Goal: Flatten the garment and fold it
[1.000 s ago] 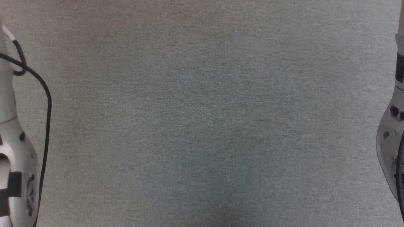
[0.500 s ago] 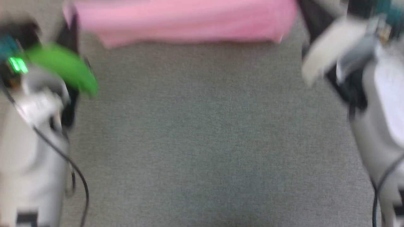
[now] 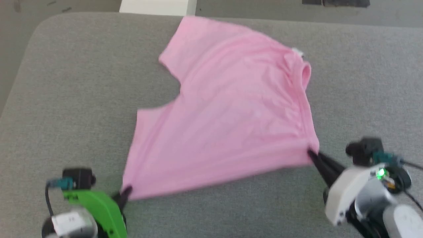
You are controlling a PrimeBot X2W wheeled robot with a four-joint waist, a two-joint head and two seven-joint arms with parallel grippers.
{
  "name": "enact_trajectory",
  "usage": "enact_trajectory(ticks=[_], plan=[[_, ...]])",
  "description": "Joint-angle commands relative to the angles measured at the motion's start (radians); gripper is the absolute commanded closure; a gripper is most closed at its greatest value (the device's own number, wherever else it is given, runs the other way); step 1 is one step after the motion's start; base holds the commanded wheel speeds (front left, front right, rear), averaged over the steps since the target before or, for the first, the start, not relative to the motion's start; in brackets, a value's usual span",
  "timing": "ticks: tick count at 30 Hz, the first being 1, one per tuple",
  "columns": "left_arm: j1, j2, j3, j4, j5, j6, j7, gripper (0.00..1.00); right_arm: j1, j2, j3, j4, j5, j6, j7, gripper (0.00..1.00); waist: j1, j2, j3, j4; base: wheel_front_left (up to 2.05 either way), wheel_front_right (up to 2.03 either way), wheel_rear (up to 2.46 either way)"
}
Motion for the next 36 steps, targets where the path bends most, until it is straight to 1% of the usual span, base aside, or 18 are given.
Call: enact_trajectory(ticks=[1,4,8,10,12,15,20,22,24,26,29,32,36], plan=[[0.05,0.011,0.006,-0.02,-0.026,0.015,0.022,1.0,0.04,-0.002,-0.014,-0.018,-0.019,-0.002,0.025,1.0,0.0001,0.0,-0.019,0.012,0.0,0.0,0.0],[0.135,0.017,0.009,-0.064,-0.06,0.036,0.075,1.0,0.129,0.004,-0.038,-0.059,-0.043,-0.002,0.102,1.0,0.0001,0.0,-0.027,0.013,0.0,0.0,0.0],[0.228,0.025,0.003,-0.126,-0.092,0.083,0.159,1.0,0.242,0.01,-0.069,-0.12,-0.049,-0.002,0.244,1.0,0.0001,0.0,-0.034,0.016,0.0,0.0,0.0],[0.252,0.029,0.009,-0.163,-0.103,0.094,0.174,1.0,0.279,0.019,-0.077,-0.155,-0.043,-0.002,0.293,1.0,0.0001,0.0,-0.033,0.015,0.0,0.0,0.0],[0.249,0.03,0.021,-0.201,-0.102,0.087,0.152,1.0,0.297,0.029,-0.082,-0.193,-0.037,-0.002,0.312,1.0,0.0001,0.0,-0.029,0.012,0.0,0.0,0.0],[0.199,0.034,0.036,-0.233,-0.073,0.047,0.074,1.0,0.289,0.033,-0.064,-0.238,-0.032,-0.002,0.292,1.0,0.0001,0.0,-0.016,0.004,0.0,0.0,0.0],[0.018,0.041,0.04,-0.209,0.01,-0.022,-0.07,1.0,0.202,0.024,-0.006,-0.27,-0.022,-0.002,0.203,1.0,0.0001,0.0,0.018,-0.023,0.0,0.0,0.0],[-0.076,0.057,0.032,-0.185,0.061,-0.047,-0.113,1.0,0.147,0.019,0.017,-0.268,-0.023,-0.002,0.166,1.0,0.0001,0.0,0.037,-0.037,0.0,0.0,0.0],[-0.174,0.063,0.027,-0.152,0.088,-0.065,-0.145,1.0,0.085,0.016,0.043,-0.261,-0.025,-0.002,0.136,1.0,0.0001,0.0,0.063,-0.054,0.0,0.0,0.0],[-0.271,0.069,0.018,-0.111,0.103,-0.08,-0.155,1.0,0.019,0.019,0.062,-0.248,-0.025,-0.002,0.108,1.0,0.0001,0.0,0.089,-0.07,0.0,0.0,0.0],[-0.412,0.083,-0.002,-0.054,0.12,-0.096,-0.144,1.0,-0.082,0.028,0.084,-0.221,-0.031,-0.002,0.072,1.0,0.0001,0.0,0.141,-0.098,0.0,0.0,0.0],[-0.548,0.091,-0.019,0.016,0.128,-0.107,-0.125,1.0,-0.175,0.051,0.099,-0.179,-0.043,-0.002,0.036,1.0,0.0001,0.0,0.188,-0.128,0.0,0.0,0.0],[-0.695,0.099,-0.023,0.115,0.133,-0.113,-0.109,1.0,-0.265,0.09,0.093,-0.119,-0.065,-0.002,-0.003,1.0,0.0001,0.0,0.244,-0.168,0.0,0.0,0.0]])
